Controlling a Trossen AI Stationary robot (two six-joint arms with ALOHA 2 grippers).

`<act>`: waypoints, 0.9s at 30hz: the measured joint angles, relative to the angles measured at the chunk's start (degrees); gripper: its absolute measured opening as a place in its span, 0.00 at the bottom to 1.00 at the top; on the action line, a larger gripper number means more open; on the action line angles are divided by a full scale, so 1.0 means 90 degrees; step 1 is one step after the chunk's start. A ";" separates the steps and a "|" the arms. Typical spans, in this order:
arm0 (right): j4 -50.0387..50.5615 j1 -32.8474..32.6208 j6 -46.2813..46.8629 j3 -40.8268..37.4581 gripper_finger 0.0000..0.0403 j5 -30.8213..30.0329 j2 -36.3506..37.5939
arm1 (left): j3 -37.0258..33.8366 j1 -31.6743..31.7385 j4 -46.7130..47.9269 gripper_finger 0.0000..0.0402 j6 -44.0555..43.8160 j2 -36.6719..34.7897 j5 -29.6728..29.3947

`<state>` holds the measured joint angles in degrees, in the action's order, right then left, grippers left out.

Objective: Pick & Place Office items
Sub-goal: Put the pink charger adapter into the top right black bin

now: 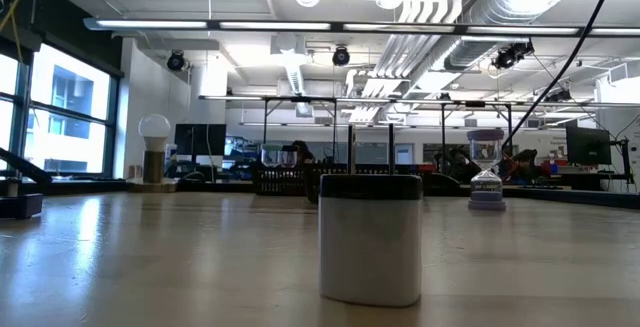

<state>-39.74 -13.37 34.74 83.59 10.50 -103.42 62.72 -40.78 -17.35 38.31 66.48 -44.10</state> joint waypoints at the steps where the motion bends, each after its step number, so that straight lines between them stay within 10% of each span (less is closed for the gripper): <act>1: 0.0004 -0.0002 0.0000 0.0000 0.51 -0.0005 0.0000 | -0.0002 0.0039 0.0071 0.35 -0.0065 0.0003 0.0019; 27: 0.0070 0.0083 -0.0605 -0.0006 0.44 0.0207 0.0000 | 0.0007 0.0403 0.0836 0.35 -0.0887 -0.0005 0.0597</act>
<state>-39.11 -12.62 29.29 83.54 12.36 -103.42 62.78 -37.15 -9.82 30.33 66.44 -38.72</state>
